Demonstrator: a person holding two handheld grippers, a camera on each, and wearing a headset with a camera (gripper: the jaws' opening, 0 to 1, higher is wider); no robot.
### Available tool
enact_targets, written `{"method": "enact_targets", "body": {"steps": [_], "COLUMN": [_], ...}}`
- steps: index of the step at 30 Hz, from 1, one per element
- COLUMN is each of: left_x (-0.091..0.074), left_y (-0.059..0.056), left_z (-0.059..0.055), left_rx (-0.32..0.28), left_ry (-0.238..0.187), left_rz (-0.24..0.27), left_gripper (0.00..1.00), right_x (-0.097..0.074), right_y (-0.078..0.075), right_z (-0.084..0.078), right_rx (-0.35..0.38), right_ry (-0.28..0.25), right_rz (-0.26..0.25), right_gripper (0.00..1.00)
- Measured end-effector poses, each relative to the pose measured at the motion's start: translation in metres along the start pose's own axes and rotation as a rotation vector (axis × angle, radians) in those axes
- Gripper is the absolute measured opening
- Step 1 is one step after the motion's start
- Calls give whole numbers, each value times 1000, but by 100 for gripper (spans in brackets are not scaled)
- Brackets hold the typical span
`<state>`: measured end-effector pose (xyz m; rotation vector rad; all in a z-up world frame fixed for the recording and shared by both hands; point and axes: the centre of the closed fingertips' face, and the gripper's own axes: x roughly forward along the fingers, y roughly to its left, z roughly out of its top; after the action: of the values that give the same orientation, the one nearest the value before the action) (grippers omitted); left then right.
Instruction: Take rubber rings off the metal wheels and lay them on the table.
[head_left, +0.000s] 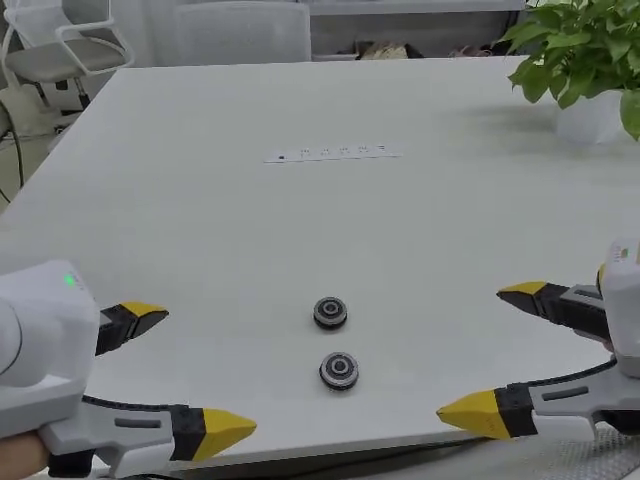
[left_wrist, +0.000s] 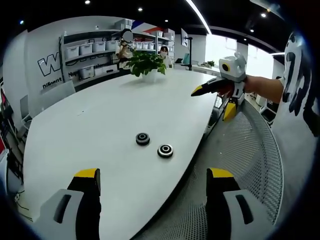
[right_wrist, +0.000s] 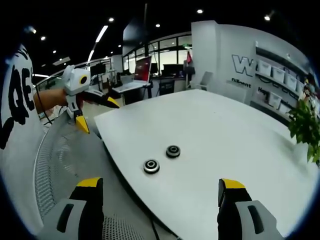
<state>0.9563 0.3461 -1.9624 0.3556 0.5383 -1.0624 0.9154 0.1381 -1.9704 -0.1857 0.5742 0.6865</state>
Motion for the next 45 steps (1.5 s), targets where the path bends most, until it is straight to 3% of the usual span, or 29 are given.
{"method": "enact_targets", "body": {"steps": [26,45], "left_x": [-2,0], "left_y": [0,12], "left_z": [-7,0], "left_rx": [4,25], "left_ry": [21,16], "left_rz": [5,18], "left_gripper": [86,86], "right_x": [3,11], "right_y": [1,-8], "right_z": [-5,0], "right_rx": [-4,-28], "right_ry": [3,4], "right_rz": [7,8], "right_gripper": [95,95]}}
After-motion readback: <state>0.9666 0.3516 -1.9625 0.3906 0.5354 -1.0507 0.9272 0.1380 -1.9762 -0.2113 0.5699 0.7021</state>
